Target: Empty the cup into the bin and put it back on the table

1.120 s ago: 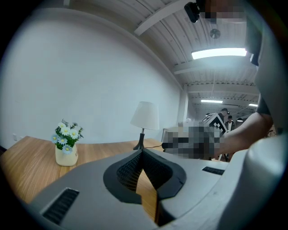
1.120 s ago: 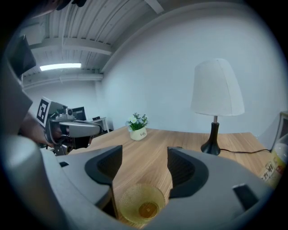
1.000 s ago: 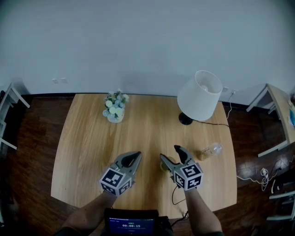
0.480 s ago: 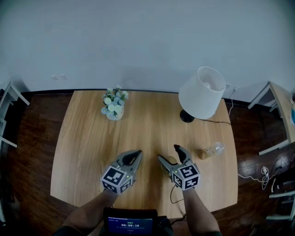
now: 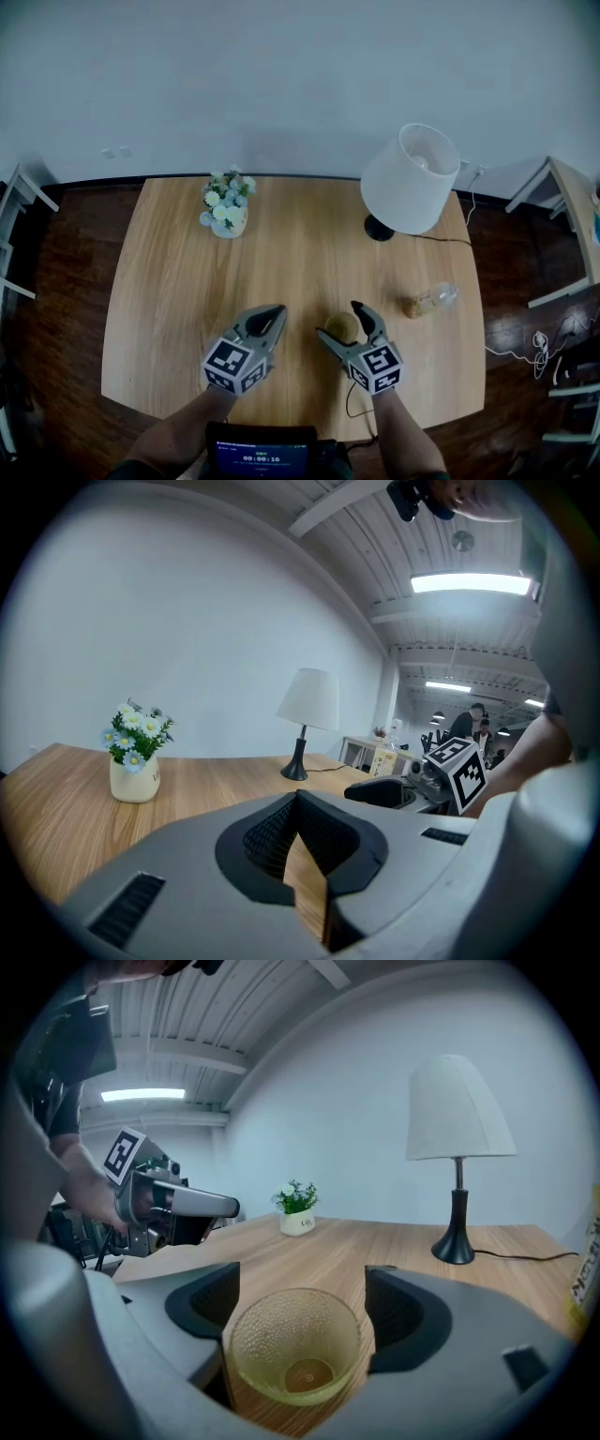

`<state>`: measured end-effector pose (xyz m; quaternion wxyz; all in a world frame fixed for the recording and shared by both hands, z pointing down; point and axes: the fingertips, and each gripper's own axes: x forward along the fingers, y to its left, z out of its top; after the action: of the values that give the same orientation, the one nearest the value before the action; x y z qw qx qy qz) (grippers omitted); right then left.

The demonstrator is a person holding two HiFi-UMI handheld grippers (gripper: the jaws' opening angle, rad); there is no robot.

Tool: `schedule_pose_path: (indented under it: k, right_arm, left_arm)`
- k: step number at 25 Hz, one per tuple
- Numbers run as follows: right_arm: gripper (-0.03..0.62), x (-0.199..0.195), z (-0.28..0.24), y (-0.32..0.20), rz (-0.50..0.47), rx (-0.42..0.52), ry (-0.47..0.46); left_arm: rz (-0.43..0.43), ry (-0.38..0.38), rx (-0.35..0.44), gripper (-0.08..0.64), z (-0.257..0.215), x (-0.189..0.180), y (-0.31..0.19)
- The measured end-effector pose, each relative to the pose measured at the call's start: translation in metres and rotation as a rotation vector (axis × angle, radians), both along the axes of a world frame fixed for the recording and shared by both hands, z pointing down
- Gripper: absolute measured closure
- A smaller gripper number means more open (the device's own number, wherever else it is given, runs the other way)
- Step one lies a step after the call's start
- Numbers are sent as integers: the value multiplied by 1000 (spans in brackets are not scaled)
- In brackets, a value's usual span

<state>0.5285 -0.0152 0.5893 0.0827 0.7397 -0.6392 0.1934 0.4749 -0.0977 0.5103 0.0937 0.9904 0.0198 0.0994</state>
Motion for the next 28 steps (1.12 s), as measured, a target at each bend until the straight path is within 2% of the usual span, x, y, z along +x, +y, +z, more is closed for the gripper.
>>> schedule_pose_path:
  k: [12,13,18,23,25,28]
  right_arm:
    - [159,-17,21,10,-62,8,-7]
    - [120,-19,24,10,-71,1,-7]
    - [118,-21,37,9,-81,-28,6]
    - [149,-17,44,9,-76,-28,29]
    - [184,-16,44,9,-74,-21,41]
    - [187,-17,44,11,-84,-10,51]
  left_arm:
    - [-12,-42,-13,569,21,-13,7]
    - [-13,-46,-14,569,22,-14,7]
    - [-19,-66,-14,569,30,-21,7]
    - [-24,-73,-6,569,37,-25,7]
    - [-30,-73,-5,569,39,-27,7]
    - [-33,-66,-2,569,40,-32,10]
